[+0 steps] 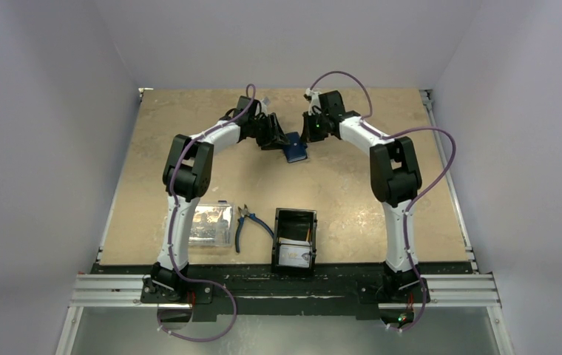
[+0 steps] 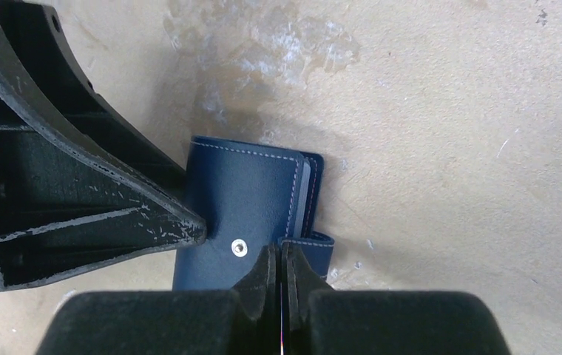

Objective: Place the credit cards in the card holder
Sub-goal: Close the card holder at the center of the board.

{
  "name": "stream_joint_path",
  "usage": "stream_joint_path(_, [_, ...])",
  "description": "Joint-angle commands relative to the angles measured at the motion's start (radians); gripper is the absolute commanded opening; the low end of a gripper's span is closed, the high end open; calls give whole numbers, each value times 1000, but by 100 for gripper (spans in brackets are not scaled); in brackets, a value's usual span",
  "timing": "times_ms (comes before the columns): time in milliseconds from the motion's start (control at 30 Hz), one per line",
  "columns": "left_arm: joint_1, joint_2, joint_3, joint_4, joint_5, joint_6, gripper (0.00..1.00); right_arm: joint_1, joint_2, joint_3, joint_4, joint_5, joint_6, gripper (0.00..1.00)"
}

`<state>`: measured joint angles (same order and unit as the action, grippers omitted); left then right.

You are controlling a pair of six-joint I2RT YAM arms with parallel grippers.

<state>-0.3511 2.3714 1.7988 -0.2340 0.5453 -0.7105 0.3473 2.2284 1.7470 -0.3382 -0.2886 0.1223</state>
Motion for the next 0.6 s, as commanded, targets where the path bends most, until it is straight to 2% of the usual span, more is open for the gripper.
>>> stream_joint_path(0, [-9, 20, 13, 2, 12, 21, 45, -50, -90, -80, 108, -182, 120, 0])
stream_joint_path(200, [-9, 22, 15, 4, 19, 21, 44, -131, -98, -184, 271, -417, 269, 0])
stream_joint_path(567, [-25, 20, 4, 21, 41, 13, 46, -158, -82, -281, 519, -589, 504, 0])
